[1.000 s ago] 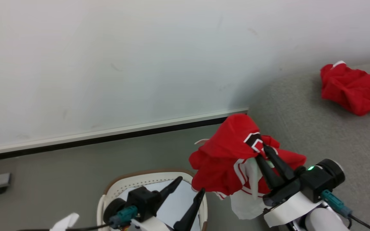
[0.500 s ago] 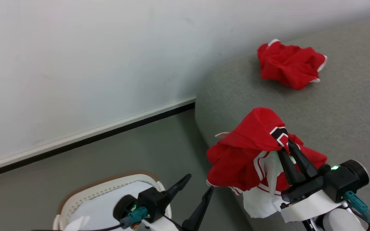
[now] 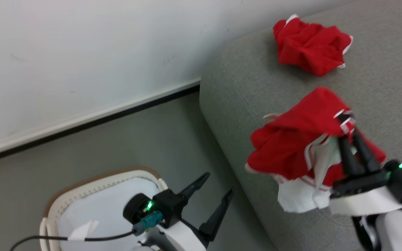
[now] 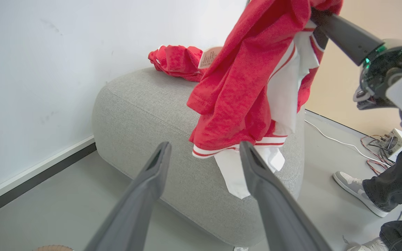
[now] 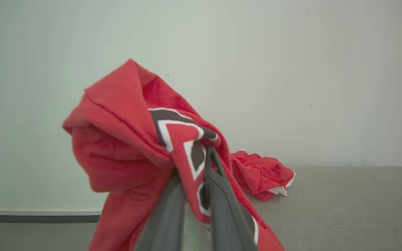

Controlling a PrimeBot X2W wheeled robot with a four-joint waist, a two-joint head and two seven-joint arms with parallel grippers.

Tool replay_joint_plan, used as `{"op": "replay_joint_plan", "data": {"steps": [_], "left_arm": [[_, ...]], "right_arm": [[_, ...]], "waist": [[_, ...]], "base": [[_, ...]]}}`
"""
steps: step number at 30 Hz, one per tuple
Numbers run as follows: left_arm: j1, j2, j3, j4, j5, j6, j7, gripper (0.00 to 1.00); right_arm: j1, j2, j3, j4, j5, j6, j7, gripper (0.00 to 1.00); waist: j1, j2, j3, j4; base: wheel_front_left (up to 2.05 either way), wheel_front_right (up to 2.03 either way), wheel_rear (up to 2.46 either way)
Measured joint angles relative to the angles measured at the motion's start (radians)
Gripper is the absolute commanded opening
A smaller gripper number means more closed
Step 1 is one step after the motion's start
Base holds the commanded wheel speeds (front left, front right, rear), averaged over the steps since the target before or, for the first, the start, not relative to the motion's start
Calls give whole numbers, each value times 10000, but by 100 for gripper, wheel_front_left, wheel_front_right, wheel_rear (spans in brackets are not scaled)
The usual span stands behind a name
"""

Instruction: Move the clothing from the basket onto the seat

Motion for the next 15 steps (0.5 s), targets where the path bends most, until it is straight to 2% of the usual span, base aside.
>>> {"op": "replay_joint_plan", "data": {"steps": [8, 10, 15], "left_arm": [[-1127, 268, 102, -215, 288, -259, 138, 100], [-1406, 301, 199, -249, 313, -291, 105, 100], [-1980, 391, 293, -357, 422, -464, -61, 100]], "right_arm": [[-2288, 240, -2259, -477, -522, 2, 0, 0], [-3257, 36, -2905, -337, -569, 0, -2, 0], [-5930, -1151, -4707, 880, -966, 0, 84, 0]], "waist": [[2, 0, 1651, 506], [2, 0, 2143, 687], [3, 0, 3306, 1205]], "base": [[0, 0, 0], [0, 0, 0], [0, 0, 0]]}}
